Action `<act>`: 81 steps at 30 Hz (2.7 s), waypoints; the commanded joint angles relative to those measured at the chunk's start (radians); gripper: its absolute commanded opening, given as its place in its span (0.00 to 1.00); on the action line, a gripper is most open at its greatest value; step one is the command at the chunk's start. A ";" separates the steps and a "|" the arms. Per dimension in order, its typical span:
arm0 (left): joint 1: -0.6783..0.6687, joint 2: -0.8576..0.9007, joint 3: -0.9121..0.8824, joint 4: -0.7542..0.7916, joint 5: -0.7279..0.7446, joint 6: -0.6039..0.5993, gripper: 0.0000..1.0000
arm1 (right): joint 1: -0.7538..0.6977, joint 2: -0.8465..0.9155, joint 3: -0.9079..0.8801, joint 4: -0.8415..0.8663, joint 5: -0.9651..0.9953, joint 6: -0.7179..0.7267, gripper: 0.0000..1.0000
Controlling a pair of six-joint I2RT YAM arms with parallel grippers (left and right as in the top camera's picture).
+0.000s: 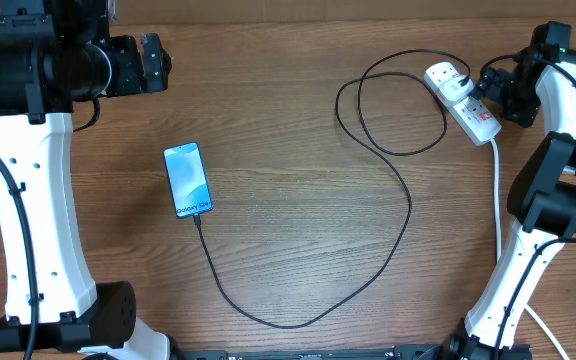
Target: Plug charger to phone and switch on socket
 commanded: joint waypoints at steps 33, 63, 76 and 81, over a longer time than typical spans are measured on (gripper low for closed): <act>-0.002 0.003 0.013 0.000 0.011 -0.013 1.00 | 0.114 -0.571 0.436 -0.657 -0.060 -0.012 1.00; -0.002 0.003 0.013 0.000 0.011 -0.013 1.00 | 0.205 -1.108 0.432 -0.656 -0.283 -0.023 1.00; -0.002 0.003 0.013 0.000 0.011 -0.013 1.00 | 0.272 -1.372 -0.144 -0.201 -0.141 -0.023 1.00; -0.002 0.003 0.013 0.000 0.011 -0.013 1.00 | 0.293 -1.574 -0.562 0.128 -0.122 -0.023 1.00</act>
